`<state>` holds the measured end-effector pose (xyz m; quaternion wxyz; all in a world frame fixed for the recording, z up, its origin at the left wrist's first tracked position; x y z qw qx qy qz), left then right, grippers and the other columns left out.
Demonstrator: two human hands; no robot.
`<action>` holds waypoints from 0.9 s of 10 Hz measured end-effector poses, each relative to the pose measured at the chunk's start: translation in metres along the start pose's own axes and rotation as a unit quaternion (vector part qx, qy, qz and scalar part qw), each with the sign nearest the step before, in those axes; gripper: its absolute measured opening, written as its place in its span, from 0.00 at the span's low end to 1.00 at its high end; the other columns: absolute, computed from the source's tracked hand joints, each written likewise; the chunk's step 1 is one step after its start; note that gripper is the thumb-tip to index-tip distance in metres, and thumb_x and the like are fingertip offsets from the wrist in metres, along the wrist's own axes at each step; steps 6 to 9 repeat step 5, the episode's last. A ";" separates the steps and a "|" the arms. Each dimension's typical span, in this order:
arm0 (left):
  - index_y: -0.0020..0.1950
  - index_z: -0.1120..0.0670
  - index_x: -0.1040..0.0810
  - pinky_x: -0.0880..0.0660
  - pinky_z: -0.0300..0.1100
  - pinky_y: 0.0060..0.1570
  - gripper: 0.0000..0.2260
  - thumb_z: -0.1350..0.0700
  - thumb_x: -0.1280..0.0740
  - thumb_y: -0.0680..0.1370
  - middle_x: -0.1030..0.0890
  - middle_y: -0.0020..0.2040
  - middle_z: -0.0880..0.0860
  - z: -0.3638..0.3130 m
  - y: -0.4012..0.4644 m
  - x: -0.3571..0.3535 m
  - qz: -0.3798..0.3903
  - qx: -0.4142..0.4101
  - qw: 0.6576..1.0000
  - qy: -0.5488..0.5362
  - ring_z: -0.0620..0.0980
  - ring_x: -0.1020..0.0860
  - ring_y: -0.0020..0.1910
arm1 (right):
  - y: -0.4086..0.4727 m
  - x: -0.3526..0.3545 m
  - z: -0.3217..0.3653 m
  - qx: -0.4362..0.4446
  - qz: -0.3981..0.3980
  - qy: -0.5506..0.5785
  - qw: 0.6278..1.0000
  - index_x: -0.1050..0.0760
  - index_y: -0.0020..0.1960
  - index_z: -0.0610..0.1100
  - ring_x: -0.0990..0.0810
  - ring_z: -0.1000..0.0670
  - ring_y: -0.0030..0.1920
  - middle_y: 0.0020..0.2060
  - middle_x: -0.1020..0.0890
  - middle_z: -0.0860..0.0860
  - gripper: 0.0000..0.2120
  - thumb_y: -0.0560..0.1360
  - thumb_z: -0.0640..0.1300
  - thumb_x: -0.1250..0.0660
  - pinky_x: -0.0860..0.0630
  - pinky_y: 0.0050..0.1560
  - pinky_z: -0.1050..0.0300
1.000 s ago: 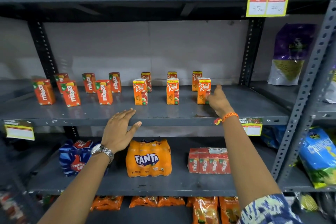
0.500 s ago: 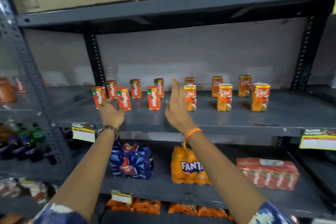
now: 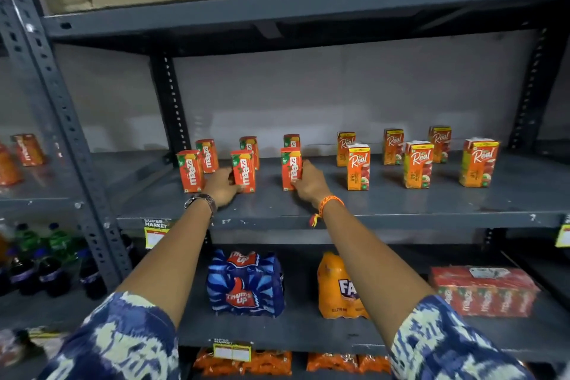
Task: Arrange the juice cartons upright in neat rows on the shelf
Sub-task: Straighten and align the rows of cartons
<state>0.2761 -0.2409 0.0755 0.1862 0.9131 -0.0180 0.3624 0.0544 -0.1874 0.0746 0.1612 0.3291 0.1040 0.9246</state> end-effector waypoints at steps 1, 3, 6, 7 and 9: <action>0.60 0.60 0.21 0.28 0.43 0.56 0.15 0.63 0.29 0.74 0.17 0.58 0.57 0.005 0.004 -0.001 -0.002 -0.007 1.000 0.009 0.51 0.20 0.53 | -0.004 0.000 0.002 -0.002 -0.006 -0.010 1.000 0.32 0.69 0.37 0.24 0.38 0.65 0.65 0.23 0.39 0.23 0.76 0.41 0.31 0.29 0.65 0.48; 0.62 0.60 0.22 0.28 0.44 0.57 0.16 0.62 0.29 0.75 0.17 0.59 0.58 0.007 0.005 -0.003 -0.012 -0.010 1.000 0.023 0.55 0.19 0.57 | -0.009 -0.001 0.003 -0.010 -0.005 -0.020 1.000 0.33 0.71 0.38 0.24 0.39 0.66 0.67 0.24 0.40 0.25 0.76 0.43 0.31 0.30 0.68 0.46; 0.64 0.60 0.24 0.27 0.49 0.63 0.19 0.60 0.28 0.75 0.18 0.61 0.58 0.007 0.002 -0.006 0.014 -0.002 1.000 -0.002 0.56 0.20 0.59 | -0.014 -0.001 0.007 -0.014 0.008 -0.020 1.000 0.35 0.71 0.38 0.25 0.38 0.67 0.68 0.25 0.39 0.26 0.77 0.43 0.31 0.30 0.67 0.46; 0.64 0.60 0.24 0.27 0.49 0.63 0.19 0.60 0.28 0.75 0.18 0.61 0.58 0.007 0.002 -0.006 0.014 -0.002 1.000 -0.002 0.56 0.20 0.59 | -0.014 -0.001 0.007 -0.014 0.008 -0.020 1.000 0.35 0.71 0.38 0.25 0.38 0.67 0.68 0.25 0.39 0.26 0.77 0.43 0.31 0.30 0.67 0.46; 0.64 0.60 0.24 0.27 0.49 0.63 0.19 0.60 0.28 0.75 0.18 0.61 0.58 0.007 0.002 -0.006 0.014 -0.002 1.000 -0.002 0.56 0.20 0.59 | -0.014 -0.001 0.007 -0.014 0.008 -0.020 1.000 0.35 0.71 0.38 0.25 0.38 0.67 0.68 0.25 0.39 0.26 0.77 0.43 0.31 0.30 0.67 0.46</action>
Point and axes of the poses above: each hand's wrist, its own y-axis towards the middle knuckle, its own x-axis out of the back of the hand, z = x × y, the point moved 9 cm from there along y, towards the middle knuckle
